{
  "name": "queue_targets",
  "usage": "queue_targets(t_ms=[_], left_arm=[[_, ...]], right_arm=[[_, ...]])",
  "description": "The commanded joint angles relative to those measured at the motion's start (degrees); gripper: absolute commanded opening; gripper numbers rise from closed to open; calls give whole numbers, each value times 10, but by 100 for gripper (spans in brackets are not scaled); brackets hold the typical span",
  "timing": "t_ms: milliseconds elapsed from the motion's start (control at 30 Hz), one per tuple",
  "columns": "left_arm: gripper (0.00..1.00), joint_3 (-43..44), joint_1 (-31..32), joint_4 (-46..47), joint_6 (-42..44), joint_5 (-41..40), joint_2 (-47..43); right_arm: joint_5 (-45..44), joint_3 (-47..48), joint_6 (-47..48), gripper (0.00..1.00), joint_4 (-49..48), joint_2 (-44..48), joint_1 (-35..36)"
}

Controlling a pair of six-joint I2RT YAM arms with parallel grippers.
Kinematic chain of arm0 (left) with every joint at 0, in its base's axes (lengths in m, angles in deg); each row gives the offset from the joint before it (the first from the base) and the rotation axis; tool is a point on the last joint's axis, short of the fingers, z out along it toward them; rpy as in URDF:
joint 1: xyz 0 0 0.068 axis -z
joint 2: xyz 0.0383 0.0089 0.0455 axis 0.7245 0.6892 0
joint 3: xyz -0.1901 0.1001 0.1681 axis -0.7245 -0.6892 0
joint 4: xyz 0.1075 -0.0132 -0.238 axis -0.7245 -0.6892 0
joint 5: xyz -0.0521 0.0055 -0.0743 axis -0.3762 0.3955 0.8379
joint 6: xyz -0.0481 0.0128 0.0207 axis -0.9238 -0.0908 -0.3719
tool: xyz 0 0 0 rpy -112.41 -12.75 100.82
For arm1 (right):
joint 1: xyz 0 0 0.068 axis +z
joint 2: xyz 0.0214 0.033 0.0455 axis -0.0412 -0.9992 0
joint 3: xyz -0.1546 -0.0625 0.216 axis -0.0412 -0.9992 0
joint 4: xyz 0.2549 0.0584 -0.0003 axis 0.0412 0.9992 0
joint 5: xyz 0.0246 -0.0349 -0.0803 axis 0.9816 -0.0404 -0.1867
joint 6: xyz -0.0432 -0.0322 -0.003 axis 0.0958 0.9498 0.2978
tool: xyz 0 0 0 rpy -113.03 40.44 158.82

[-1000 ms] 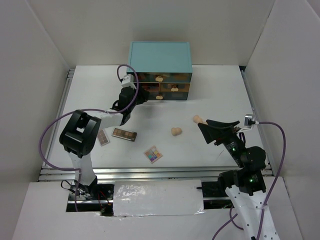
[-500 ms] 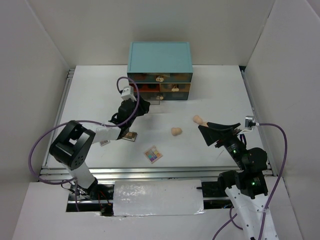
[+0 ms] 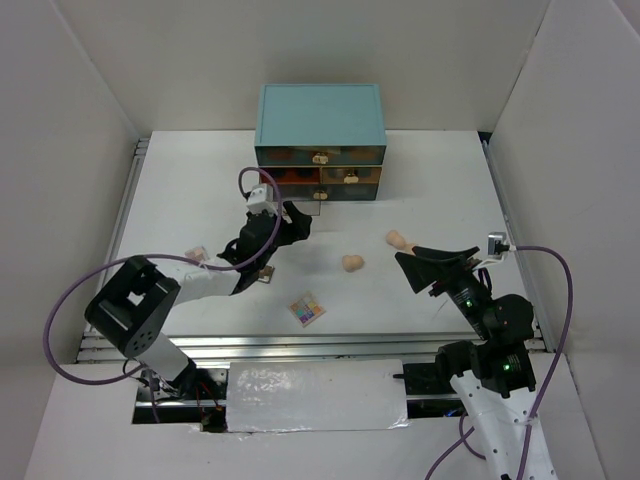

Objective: Organize the makeup

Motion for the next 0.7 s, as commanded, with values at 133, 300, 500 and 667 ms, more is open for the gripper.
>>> queue_targets(t_ms=[133,300,500,667], left_arm=[[97,-32,32,9,2,-19,-67],[99,-21,138,-68,76,-80,-112],[99,123,191,-213,186,-4,3],[99,262,192,-318,250,54,129]], right_arm=[[24,26,3,99,-6,1,-3],[30,36,13,99,-8,-5,-3],[40,54,25,99,5,-8,-3],[46,65,35,99,21,1,-3]])
